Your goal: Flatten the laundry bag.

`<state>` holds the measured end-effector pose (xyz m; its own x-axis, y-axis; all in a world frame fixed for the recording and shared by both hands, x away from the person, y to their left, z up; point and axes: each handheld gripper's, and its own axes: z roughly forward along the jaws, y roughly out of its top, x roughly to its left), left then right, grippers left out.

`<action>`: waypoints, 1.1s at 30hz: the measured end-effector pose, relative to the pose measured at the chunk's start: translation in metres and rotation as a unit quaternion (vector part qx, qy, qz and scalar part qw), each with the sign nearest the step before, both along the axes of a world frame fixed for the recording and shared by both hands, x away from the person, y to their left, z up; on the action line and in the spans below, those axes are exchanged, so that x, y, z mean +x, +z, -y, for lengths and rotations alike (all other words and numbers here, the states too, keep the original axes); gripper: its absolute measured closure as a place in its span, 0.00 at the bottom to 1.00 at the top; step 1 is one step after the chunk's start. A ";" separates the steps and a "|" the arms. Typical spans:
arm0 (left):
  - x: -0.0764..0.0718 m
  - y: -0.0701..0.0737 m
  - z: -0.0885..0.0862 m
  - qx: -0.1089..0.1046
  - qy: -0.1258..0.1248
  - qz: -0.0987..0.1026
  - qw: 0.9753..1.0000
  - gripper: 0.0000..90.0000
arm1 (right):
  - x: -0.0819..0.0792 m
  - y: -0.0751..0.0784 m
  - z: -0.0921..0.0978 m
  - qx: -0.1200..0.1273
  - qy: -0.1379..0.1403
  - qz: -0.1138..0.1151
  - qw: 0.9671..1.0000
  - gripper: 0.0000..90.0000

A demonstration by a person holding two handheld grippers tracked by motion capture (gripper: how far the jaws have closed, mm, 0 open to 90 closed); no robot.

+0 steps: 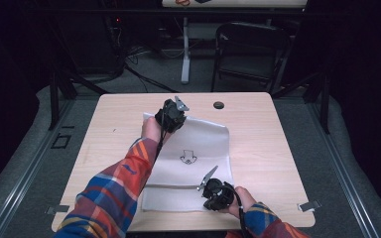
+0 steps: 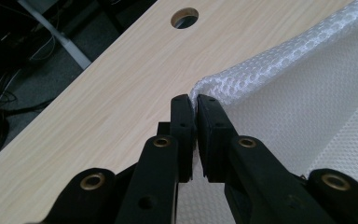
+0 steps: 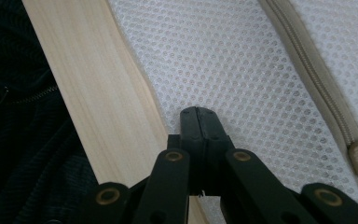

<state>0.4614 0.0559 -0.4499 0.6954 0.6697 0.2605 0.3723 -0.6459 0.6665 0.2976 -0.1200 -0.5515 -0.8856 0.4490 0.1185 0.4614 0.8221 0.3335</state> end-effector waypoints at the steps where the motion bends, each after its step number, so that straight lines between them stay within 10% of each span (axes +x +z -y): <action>1: 0.001 -0.001 0.001 0.000 0.002 -0.002 1.000 0.94 | 0.000 0.000 0.000 0.001 0.000 -0.002 1.000 1.00; 20: 0.011 -0.016 0.003 0.019 0.027 -0.024 0.999 0.90 | -0.004 0.000 0.000 -0.003 0.017 -0.037 0.999 1.00; 33: 0.004 -0.011 -0.010 -0.020 0.041 -0.024 0.999 0.30 | 0.001 0.010 0.006 0.027 0.004 -0.014 1.000 0.68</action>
